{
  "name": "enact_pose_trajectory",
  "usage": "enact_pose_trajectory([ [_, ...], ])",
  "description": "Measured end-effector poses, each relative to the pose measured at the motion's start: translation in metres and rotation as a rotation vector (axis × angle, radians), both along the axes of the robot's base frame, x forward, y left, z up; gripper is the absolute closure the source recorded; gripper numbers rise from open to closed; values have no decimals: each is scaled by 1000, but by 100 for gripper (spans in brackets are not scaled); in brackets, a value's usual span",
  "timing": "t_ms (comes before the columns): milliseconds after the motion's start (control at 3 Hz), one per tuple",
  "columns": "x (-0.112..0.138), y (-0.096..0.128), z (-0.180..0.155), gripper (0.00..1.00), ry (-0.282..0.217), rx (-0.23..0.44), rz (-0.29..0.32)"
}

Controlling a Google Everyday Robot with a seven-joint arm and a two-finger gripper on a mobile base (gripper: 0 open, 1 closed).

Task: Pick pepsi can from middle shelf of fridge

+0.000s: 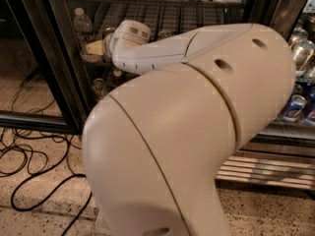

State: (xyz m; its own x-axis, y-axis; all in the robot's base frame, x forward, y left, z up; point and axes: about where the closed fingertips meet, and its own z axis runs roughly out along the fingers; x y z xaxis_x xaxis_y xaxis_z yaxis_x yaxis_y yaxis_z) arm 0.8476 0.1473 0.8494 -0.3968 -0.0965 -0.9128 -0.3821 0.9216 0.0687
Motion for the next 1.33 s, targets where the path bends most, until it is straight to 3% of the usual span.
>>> enact_pose_trajectory([
  [667, 27, -17, 13, 5, -41, 8, -47],
  [1333, 37, -18, 13, 9, -69, -25, -49],
])
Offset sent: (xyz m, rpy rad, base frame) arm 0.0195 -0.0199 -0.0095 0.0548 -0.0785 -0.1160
